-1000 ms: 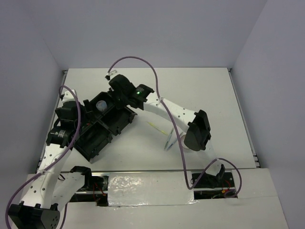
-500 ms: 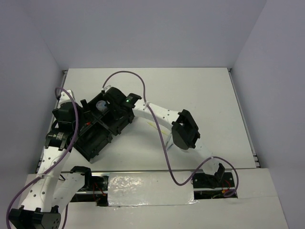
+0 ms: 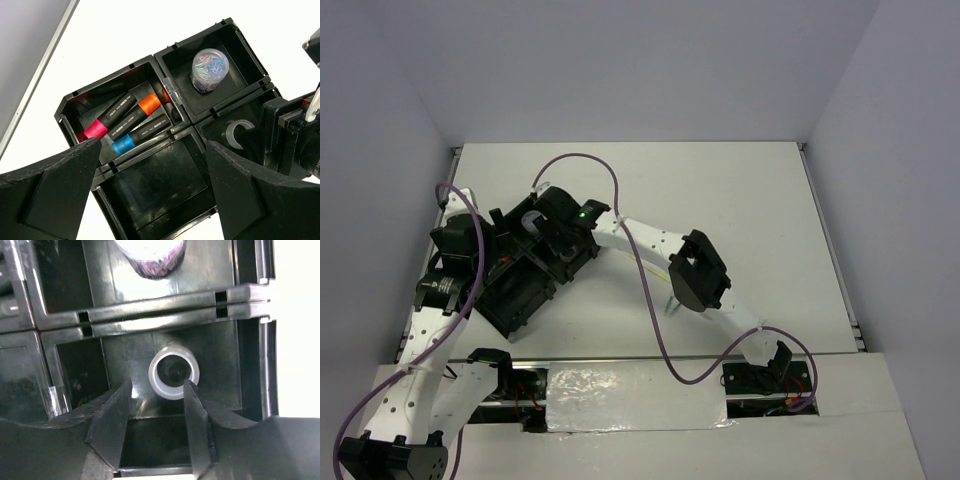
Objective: Sort the stationery into containers
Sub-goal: Place the stationery in the storage box, then pick up the stationery from the center of the board.
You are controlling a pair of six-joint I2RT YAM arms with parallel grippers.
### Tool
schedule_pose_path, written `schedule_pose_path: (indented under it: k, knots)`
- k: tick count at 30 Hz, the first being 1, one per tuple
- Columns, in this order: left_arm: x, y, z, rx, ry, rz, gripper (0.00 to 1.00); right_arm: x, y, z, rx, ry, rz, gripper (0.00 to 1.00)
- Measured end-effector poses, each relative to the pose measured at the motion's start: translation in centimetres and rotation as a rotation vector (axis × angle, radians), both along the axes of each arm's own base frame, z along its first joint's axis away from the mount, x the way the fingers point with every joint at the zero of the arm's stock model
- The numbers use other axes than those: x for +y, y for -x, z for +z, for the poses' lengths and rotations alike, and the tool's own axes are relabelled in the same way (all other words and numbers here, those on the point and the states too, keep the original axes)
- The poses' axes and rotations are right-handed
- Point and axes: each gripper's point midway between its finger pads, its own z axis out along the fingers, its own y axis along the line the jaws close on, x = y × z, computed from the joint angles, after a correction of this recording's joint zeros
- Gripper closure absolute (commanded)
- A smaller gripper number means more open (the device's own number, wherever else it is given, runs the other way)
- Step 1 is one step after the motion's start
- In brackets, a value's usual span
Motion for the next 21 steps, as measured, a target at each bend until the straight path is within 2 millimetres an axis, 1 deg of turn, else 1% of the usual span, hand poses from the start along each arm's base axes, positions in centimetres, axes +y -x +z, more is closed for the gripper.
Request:
schedule_pose_path:
  k: [5,7,9,10,12,14,15,16,17,18,19,20,21]
  knots:
    - [-0.1,0.0,0.0,0.0,0.002,-0.004,0.01,0.3,-0.3,0.5,-0.014,-0.023,-0.001,0.44]
    - [-0.1,0.0,0.0,0.001,0.003,-0.005,0.01,-0.5,0.1,0.9,-0.015,-0.022,-0.011,0.44]
    - [-0.1,0.0,0.0,0.001,0.003,-0.006,0.01,-2.1,0.8,2.0,-0.019,-0.027,-0.033,0.44]
    - [-0.1,0.0,0.0,0.001,0.003,-0.006,0.01,-3.3,1.3,3.0,-0.02,-0.028,-0.048,0.44]
    - [-0.1,0.0,0.0,0.001,0.002,-0.007,0.01,-6.0,2.2,5.9,-0.035,-0.055,-0.091,0.44]
    - [-0.1,0.0,0.0,0.001,0.002,-0.007,0.01,-9.3,2.5,9.9,-0.067,-0.098,-0.159,0.44]
    - [-0.1,0.0,0.0,0.002,0.001,-0.008,0.01,-11.0,2.5,11.7,-0.084,-0.122,-0.199,0.44]
    - [-0.2,0.0,0.0,0.002,0.003,-0.011,0.01,-13.5,2.5,13.4,-0.105,-0.141,-0.252,0.44]
    - [-0.2,0.0,0.0,0.002,0.004,-0.013,0.01,-15.6,2.7,14.2,-0.117,-0.148,-0.301,0.43]
    - [-0.2,0.0,0.0,0.002,0.004,-0.015,0.01,-17.8,2.8,14.5,-0.122,-0.144,-0.351,0.43]
    - [-0.3,-0.1,-0.1,0.003,0.006,-0.018,0.01,-20.2,3.1,14.4,-0.128,-0.134,-0.408,0.43]
    - [-0.3,-0.1,-0.1,0.004,0.007,-0.02,0.01,-21.3,3.4,13.9,-0.123,-0.123,-0.431,0.43]
    - [-0.4,-0.1,-0.2,0.006,0.008,-0.022,0.01,-24.1,4.8,11.7,-0.095,-0.073,-0.482,0.42]
